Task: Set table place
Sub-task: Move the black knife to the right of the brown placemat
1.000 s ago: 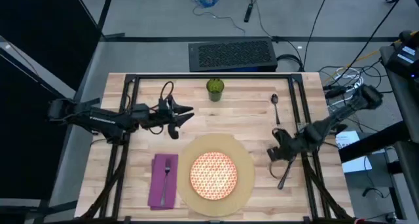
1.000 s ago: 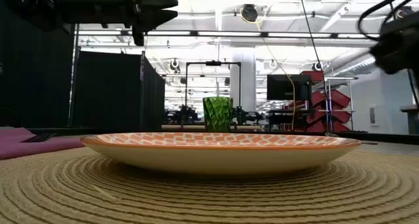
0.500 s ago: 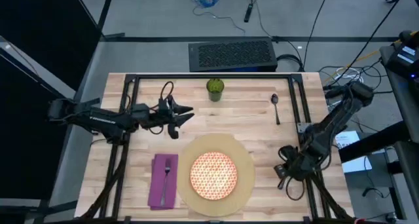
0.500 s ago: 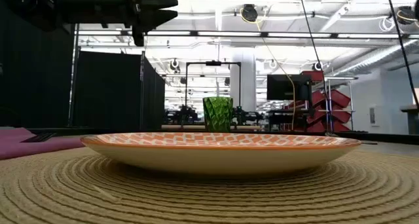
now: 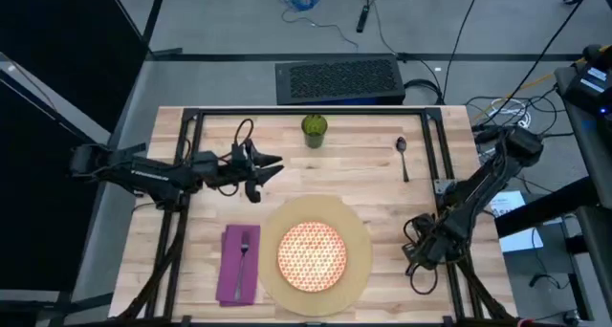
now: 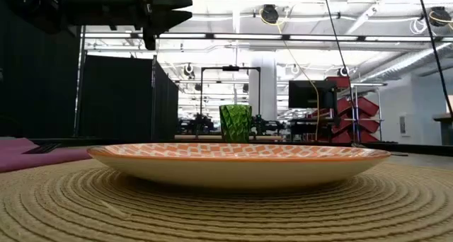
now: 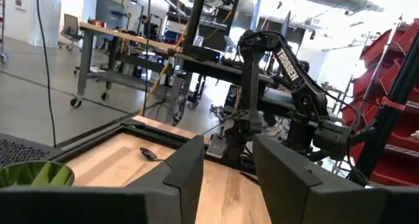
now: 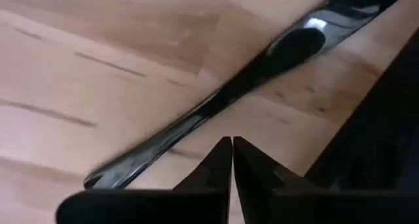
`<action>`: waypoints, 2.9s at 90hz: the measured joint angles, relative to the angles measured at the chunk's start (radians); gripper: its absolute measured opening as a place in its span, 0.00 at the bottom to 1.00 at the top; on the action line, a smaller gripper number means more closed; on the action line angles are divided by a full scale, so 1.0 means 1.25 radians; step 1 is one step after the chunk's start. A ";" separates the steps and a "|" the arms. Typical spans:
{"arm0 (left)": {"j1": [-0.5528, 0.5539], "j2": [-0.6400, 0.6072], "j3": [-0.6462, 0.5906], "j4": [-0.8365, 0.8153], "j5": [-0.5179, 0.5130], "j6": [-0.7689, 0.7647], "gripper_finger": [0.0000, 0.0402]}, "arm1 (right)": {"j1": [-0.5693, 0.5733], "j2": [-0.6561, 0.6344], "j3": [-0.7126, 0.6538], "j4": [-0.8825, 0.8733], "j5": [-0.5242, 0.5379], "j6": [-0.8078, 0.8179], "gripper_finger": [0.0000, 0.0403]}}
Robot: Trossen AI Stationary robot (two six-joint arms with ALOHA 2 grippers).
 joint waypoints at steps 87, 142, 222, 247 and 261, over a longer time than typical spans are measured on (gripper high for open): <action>0.000 0.000 0.000 0.000 0.021 -0.001 0.29 | -0.080 0.053 -0.001 0.049 0.033 -0.135 0.00; 0.000 0.000 0.000 -0.001 0.021 -0.001 0.29 | -0.114 0.069 -0.001 0.319 0.202 -0.194 0.00; 0.000 0.000 0.000 0.000 0.039 -0.001 0.29 | -0.046 0.214 0.117 0.518 0.155 -0.195 0.00; 0.000 0.000 0.000 0.002 0.039 -0.003 0.29 | -0.074 0.315 0.175 0.539 0.113 -0.247 0.00; 0.000 0.000 0.000 0.002 0.040 -0.003 0.29 | -0.090 0.315 0.177 0.539 0.103 -0.265 0.00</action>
